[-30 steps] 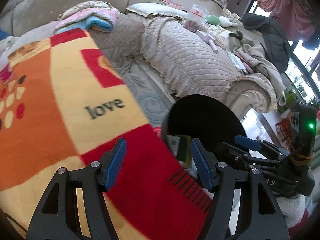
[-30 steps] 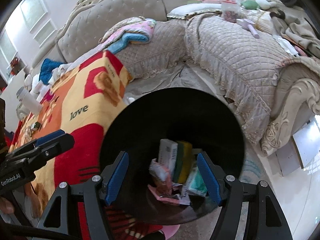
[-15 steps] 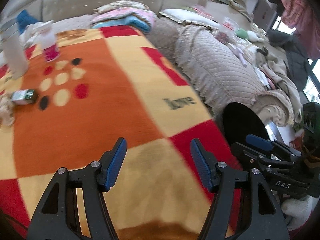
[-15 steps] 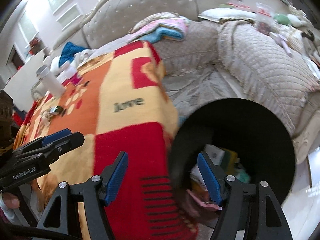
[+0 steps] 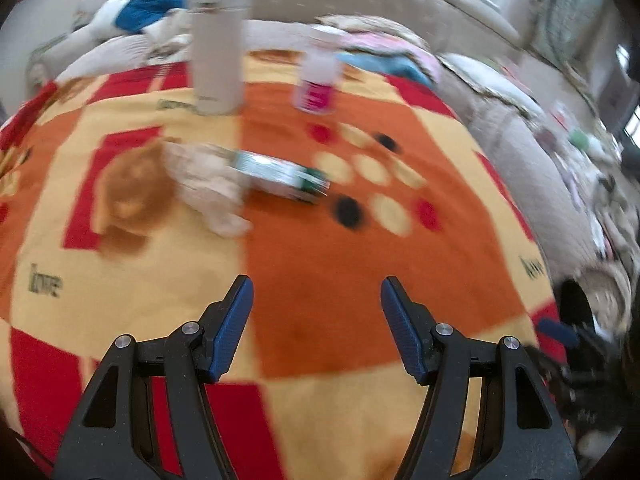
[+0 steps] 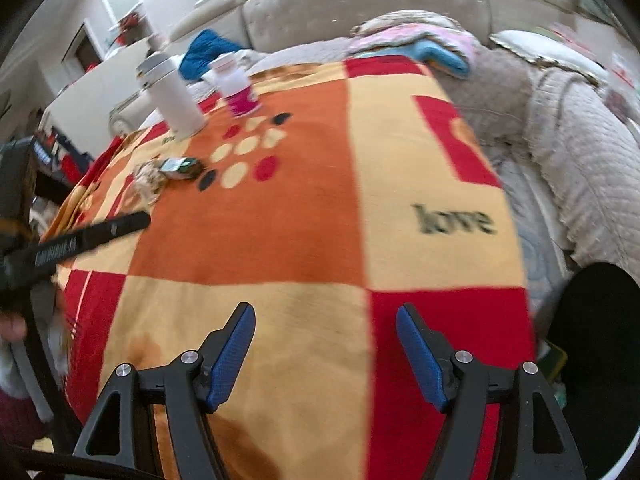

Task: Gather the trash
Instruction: 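Move both open tools back over the blanket, then grasp the crumpled beige tissue with the left tool while the right tool grasps the green medicine box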

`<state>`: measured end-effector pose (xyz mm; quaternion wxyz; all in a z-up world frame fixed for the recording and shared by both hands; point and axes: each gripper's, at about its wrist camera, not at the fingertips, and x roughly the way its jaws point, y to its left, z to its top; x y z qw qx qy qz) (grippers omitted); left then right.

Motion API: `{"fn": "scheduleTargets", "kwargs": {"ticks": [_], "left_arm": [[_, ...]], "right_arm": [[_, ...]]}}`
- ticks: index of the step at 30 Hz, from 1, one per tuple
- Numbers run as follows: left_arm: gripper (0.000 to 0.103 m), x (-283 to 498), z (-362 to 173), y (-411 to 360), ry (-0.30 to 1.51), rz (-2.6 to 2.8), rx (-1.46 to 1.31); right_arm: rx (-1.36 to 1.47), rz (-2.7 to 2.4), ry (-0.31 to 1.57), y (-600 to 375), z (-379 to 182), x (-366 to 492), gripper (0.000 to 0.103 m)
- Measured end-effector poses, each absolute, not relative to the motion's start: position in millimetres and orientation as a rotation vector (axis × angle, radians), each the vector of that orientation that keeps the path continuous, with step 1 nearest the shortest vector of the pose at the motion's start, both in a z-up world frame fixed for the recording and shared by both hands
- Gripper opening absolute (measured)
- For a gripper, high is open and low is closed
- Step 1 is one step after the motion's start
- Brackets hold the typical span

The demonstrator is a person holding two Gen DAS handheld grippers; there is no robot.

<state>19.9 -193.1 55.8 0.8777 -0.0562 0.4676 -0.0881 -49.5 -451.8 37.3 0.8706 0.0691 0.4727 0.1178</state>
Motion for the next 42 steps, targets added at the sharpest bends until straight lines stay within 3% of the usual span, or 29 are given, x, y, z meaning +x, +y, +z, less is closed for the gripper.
{"fn": "scheduleTargets", "kwargs": {"ticks": [8,16,18,21,28,37,38,39,40,42], "left_arm": [[0.066,77,45,-127,0.981,-0.08,-0.267],[0.064,100,29,-111,0.968,-0.101,-0.344],[0.037,106,25,-109,0.984,-0.131,-0.361],[0.031,104,28,-100,0.989,-0.158,-0.389],[0.029,72,57,-79,0.998,-0.173,-0.35],[0.029,45,55,-73,1.022,-0.173,-0.276],[0.029,43,53,-74,1.02,-0.17,-0.274],[0.029,42,52,-74,1.018,-0.168,-0.273],[0.029,41,52,-75,1.015,-0.167,-0.273],[0.029,39,52,-78,1.009,-0.165,-0.269]], "right_arm": [[0.13,0.331,0.983,-409,41,-22,0.071],[0.078,0.388,0.985,-376,42,3,0.071],[0.077,0.411,0.973,-369,43,10,0.071],[0.06,0.449,0.954,-357,46,21,0.071],[-0.07,0.555,0.918,-309,52,65,0.072],[-0.281,0.595,0.906,-247,36,122,0.071],[-0.287,0.596,0.909,-244,35,125,0.067],[-0.291,0.597,0.917,-241,33,127,0.048],[-0.292,0.592,0.93,-239,29,129,0.041],[-0.268,0.581,0.923,-241,29,126,0.038]]}}
